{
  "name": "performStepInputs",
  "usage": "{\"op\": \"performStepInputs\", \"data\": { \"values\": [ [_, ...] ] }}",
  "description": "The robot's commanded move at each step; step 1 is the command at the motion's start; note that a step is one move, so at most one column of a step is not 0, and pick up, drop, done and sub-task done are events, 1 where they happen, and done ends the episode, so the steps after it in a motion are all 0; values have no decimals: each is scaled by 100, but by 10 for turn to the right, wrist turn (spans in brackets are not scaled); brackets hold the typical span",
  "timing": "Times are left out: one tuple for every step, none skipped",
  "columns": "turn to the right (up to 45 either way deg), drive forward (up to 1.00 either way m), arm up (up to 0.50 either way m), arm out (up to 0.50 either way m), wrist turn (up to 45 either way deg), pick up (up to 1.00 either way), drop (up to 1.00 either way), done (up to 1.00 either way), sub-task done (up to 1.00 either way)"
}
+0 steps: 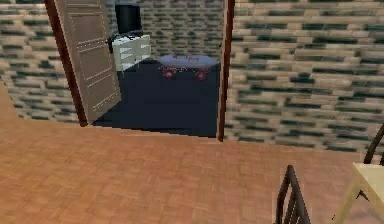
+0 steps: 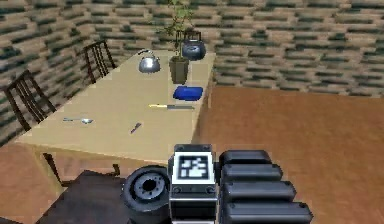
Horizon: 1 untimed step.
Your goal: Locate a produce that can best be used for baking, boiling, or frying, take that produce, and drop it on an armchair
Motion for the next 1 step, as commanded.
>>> {"op": "performStepInputs", "data": {
  "values": [
    [0, 100, 0, 0, 0, 0, 0, 0, 0]
  ]
}}
